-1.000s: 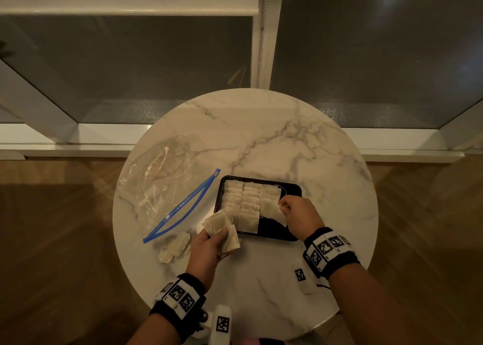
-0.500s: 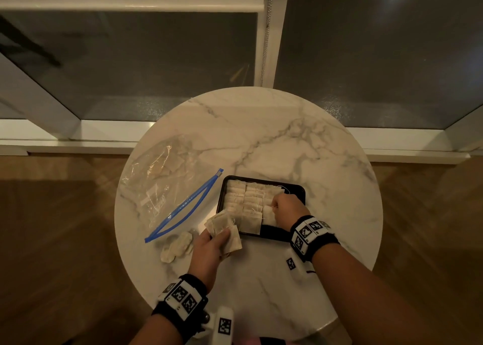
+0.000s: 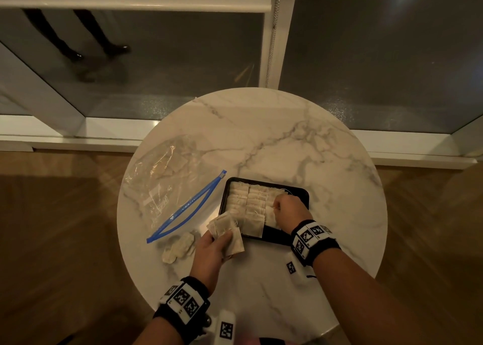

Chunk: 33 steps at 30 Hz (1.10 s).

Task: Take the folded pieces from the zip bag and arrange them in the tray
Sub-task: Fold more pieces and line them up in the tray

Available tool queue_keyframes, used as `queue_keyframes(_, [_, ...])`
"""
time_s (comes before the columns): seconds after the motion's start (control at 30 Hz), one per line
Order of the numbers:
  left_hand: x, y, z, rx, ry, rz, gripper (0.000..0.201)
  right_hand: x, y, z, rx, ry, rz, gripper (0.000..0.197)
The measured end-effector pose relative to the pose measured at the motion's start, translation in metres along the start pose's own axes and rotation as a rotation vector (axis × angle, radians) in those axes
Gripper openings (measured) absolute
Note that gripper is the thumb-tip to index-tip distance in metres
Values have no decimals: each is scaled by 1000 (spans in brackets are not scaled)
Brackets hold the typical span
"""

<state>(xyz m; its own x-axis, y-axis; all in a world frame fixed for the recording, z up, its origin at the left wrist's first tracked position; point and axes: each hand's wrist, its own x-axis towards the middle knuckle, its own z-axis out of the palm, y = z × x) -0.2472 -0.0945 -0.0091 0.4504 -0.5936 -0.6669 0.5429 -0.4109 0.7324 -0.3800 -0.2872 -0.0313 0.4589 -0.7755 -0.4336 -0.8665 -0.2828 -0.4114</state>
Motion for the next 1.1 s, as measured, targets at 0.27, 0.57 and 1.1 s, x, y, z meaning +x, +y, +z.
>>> queue_keyframes(0.27, [-1,2,2,-6,7,9,26,-2,1,-2,42,55,-8,15])
queue_keyframes(0.57, [-7,9,3,-92,-16,10,28,-24,8,-13,160,192,-59,30])
queue_keyframes(1.1, [-26,27,36,-63,-208,117,32,-108,-22,-31,690,-88,-233,11])
